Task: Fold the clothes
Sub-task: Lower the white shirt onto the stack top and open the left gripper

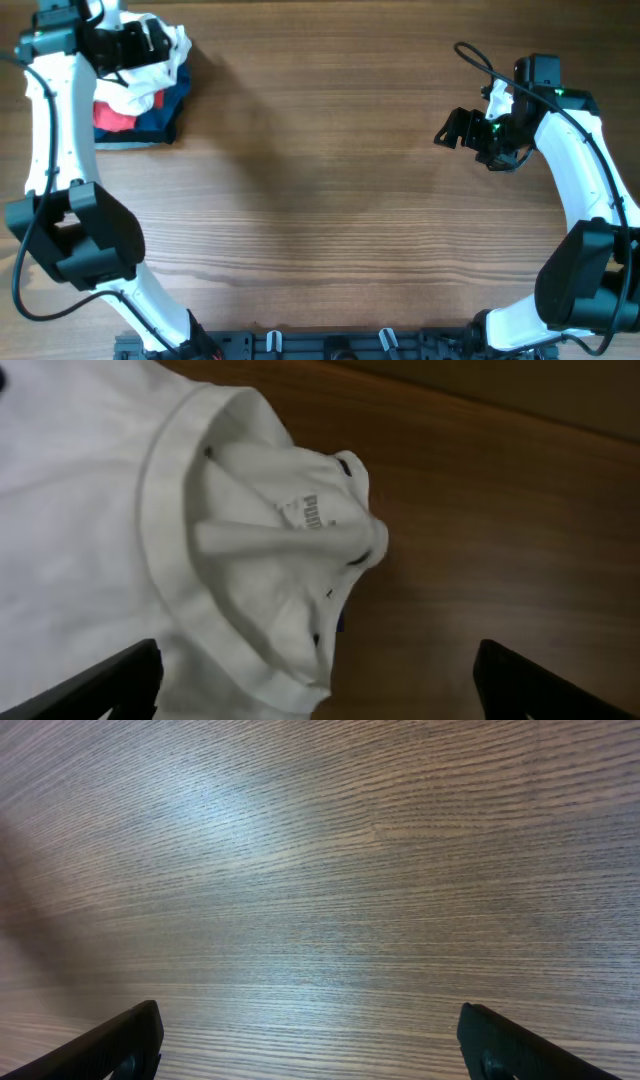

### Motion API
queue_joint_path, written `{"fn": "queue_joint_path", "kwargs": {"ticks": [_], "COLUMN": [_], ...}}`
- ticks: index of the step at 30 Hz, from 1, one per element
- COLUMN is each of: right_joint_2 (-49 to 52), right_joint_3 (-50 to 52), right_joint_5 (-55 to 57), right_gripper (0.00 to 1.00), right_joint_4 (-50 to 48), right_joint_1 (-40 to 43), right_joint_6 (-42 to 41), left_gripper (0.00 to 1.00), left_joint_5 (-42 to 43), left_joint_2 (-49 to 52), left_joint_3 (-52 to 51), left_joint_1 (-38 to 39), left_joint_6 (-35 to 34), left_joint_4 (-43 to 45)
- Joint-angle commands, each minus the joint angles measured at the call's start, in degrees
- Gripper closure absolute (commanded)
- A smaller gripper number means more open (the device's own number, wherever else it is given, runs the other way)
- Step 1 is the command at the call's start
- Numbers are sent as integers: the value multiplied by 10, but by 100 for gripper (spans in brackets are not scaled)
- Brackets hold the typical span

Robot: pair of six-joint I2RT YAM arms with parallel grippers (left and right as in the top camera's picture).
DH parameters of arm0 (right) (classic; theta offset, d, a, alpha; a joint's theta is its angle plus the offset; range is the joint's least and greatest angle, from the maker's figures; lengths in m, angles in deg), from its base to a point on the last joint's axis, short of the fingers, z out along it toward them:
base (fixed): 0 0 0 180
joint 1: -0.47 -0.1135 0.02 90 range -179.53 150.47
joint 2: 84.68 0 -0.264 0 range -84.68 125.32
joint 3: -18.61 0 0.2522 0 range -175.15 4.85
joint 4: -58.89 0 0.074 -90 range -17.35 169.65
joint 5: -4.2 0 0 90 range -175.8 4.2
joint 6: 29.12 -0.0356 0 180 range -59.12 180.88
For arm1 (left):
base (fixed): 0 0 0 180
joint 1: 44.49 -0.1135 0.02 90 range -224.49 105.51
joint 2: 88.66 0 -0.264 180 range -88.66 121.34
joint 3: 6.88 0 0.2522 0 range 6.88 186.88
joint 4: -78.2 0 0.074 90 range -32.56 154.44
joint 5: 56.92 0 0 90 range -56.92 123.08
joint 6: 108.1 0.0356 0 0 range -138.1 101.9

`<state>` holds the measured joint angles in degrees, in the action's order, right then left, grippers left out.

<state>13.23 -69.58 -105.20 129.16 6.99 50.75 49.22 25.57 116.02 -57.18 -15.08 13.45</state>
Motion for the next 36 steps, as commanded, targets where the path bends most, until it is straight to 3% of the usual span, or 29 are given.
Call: {"fn": "queue_joint_path", "kwargs": {"ticks": [1,6,11,17,24,36], "right_joint_2": [-8,-8,-8,-8,-8,-8], "right_joint_3": [-10,-10,-10,-10,-10,-10], "right_joint_5": [5,5,5,5,5,5], "right_gripper": [5,2,3,3,3,2], "right_joint_4": [-2,-2,-2,-3,1,-1], "right_joint_1": [-2,-2,-2,-2,-2,-2], "right_joint_6": [10,10,10,10,10,7], "left_gripper": [0,0,0,0,0,0], "left_joint_5": [14,7,-106,-245,-233,-181], "left_joint_2": [5,-41,-66,-20,59,273], "left_joint_3": [14,18,18,16,16,13], "left_joint_1": [0,-4,-7,-18,-56,-63], "left_joint_6": [-5,-1,0,43,40,40], "left_joint_4": [36,96,101,119,167,150]}}
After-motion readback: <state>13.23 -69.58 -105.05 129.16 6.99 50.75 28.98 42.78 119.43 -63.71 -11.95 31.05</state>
